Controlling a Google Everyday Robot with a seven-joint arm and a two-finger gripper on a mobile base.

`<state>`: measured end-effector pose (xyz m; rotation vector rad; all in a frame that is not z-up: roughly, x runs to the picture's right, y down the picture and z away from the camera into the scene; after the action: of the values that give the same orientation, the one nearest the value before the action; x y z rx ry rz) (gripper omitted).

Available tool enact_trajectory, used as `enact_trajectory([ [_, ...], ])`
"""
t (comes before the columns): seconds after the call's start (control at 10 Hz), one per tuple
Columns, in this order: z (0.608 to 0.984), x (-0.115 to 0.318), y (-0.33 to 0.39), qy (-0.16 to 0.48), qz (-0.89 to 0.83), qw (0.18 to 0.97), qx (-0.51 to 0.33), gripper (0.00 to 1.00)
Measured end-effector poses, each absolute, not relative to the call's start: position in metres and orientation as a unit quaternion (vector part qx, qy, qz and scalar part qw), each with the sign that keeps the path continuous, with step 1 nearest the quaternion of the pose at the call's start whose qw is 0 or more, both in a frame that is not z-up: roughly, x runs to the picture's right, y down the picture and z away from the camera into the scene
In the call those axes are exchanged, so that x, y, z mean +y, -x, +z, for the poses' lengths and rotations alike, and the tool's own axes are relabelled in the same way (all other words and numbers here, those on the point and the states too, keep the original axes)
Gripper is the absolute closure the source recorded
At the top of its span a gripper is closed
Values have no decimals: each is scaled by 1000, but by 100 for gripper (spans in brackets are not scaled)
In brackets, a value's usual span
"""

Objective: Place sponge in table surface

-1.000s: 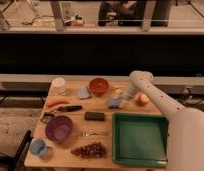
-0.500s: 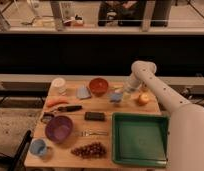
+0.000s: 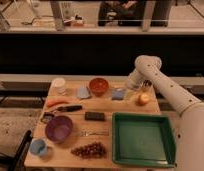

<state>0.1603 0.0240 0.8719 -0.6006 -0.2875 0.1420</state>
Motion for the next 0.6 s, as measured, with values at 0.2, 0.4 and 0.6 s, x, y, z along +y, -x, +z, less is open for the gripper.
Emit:
enact_trajectory([
  [0.2, 873, 30, -159, 292, 68, 944, -140, 100],
  [0.4, 878, 34, -154, 291, 62, 945, -139, 100],
  [0.6, 885, 38, -147, 292, 58, 945, -139, 93],
])
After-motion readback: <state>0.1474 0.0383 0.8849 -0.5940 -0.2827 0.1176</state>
